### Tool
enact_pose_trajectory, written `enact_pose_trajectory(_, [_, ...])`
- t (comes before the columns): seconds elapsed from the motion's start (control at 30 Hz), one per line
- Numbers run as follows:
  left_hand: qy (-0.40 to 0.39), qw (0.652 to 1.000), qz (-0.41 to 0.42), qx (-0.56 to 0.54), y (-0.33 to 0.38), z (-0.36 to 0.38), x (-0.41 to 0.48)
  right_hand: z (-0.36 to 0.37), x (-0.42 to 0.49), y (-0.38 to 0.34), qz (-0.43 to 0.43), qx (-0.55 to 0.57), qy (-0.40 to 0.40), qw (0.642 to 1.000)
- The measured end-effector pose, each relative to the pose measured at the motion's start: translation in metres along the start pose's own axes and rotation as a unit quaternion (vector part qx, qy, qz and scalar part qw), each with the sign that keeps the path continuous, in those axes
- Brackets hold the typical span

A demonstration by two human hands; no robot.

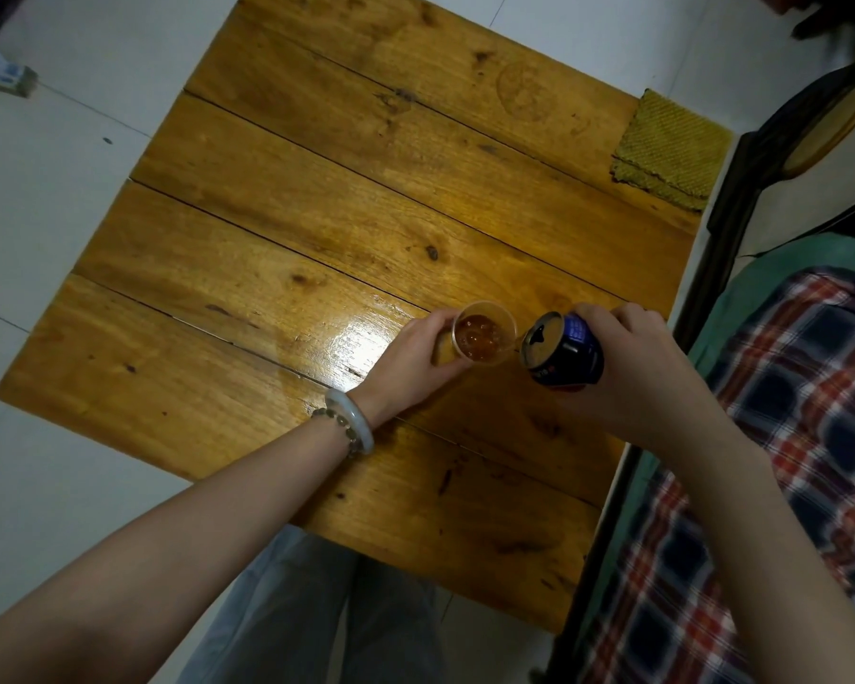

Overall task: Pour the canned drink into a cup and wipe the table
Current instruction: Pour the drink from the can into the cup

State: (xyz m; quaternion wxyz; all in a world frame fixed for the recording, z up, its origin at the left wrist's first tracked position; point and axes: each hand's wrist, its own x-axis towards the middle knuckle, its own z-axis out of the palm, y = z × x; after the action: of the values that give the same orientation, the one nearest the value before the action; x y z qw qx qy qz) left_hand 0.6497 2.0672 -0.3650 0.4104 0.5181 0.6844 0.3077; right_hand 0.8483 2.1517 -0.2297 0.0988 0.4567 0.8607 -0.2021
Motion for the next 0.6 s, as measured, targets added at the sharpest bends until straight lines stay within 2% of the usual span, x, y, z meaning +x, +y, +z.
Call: enact_pose_trajectory(0.6, [0.004, 1.000, 0.002, 0.000, -0.0032, 0.0019, 0.0014, -0.0014, 0.0014, -0.0027, 0.007, -0.004, -0.014, 1.000])
